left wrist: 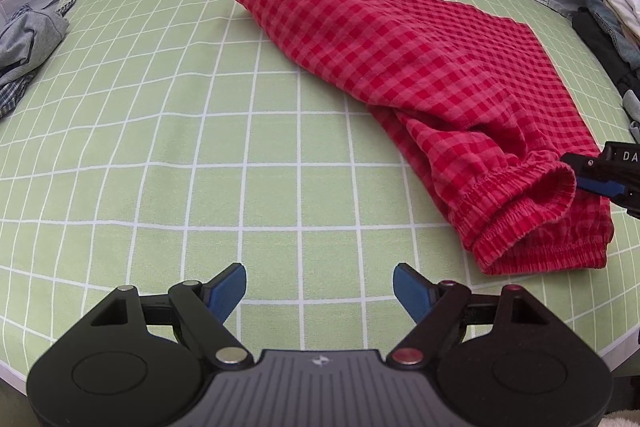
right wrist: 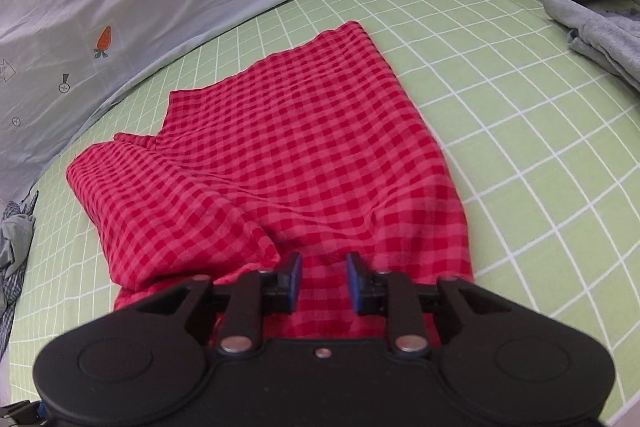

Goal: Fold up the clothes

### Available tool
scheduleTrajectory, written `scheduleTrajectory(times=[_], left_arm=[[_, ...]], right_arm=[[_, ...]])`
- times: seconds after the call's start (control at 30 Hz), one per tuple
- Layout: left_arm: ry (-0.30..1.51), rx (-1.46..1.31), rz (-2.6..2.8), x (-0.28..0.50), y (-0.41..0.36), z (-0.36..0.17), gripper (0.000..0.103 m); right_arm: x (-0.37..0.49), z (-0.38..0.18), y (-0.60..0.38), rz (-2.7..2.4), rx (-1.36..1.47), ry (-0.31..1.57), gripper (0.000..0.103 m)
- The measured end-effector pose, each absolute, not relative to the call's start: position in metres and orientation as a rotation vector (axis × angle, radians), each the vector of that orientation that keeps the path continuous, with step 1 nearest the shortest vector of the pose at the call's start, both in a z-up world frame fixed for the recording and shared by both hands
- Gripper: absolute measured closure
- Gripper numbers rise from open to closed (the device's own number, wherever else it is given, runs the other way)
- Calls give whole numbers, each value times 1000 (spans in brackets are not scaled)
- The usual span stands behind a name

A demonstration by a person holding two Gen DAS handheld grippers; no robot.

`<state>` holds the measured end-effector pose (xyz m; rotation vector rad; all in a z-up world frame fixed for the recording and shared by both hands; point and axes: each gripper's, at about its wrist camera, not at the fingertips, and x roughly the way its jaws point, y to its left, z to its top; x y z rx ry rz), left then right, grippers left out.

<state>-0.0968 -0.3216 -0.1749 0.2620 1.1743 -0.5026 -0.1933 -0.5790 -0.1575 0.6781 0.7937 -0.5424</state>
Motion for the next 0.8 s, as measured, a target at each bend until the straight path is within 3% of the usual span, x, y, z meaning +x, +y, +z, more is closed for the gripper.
scheduleTrajectory(times=[0.17,0.53,0.57,0.63,0.67,0.7,0.8], left_arm=[[1179,299,-542,-99,-341,-178,22],[1178,365,-566,-100,-356,-182,22],[1178,363,-565,-99,-356,-182,22],[1174,358,-561,-99,-355,-180,22],[1171,355,-559,-98,-355,-180,22],[1169,350,-557,-98,-355,-179,22],[1166,335,-551,-98,-353,-178,22]], right_arm=[[-196,-150,-581,-447,770,746,64],[-180,-175,-579,-325,930,841,55],[-178,-177,-579,-316,931,852,57],[-177,-179,-578,-307,925,863,74],[-176,-179,-578,-302,920,865,90],[-178,-176,-579,-307,908,846,99],[-188,-160,-582,-322,862,768,102]])
